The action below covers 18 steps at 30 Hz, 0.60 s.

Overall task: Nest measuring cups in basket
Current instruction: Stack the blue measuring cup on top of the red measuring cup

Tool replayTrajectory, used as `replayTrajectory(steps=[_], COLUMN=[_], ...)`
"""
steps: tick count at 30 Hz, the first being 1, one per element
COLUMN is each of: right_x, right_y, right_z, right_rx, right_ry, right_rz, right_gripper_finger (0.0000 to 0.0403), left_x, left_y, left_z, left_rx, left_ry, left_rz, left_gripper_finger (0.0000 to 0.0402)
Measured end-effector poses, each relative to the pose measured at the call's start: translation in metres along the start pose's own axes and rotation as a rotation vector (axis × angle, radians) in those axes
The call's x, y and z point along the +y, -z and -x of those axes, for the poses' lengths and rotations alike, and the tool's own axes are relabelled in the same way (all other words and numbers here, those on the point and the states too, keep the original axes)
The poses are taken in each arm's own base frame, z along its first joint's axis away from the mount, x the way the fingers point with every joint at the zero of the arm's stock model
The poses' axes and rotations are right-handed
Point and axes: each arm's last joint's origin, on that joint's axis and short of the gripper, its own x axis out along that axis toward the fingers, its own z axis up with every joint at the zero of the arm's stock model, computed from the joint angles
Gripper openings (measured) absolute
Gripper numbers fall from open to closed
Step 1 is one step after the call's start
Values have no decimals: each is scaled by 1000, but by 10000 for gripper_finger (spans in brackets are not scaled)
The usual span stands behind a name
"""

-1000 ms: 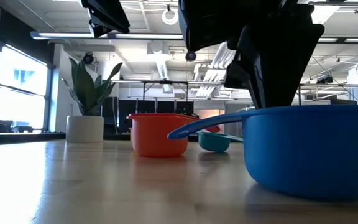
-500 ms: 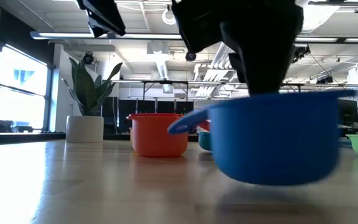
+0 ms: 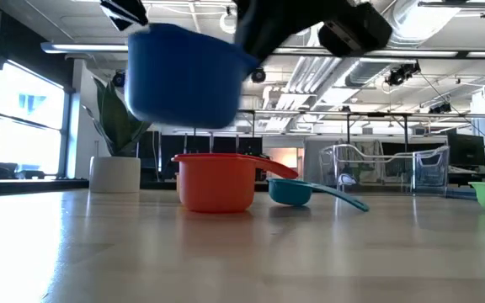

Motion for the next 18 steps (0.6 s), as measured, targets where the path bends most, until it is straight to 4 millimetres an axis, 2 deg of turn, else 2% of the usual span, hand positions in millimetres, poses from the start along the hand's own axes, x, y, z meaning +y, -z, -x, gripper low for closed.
replayTrajectory(steps=[8,13,18], right_x=[1,-8,-13], right_y=[10,15,13], right_z=[5,8,10], right_rx=[-264,-465,-572], right_ry=[-26,-15,-21], right_rz=[-210,-370,-483], right_gripper_finger=[0,0,0], left_x=[2,2,2], left_y=[4,6,7], left_z=[29,37,40], left_rx=[-103,-129,-140], left_ry=[10,17,19], left_rz=[-19,43,52], left_gripper_finger=[49,49,49])
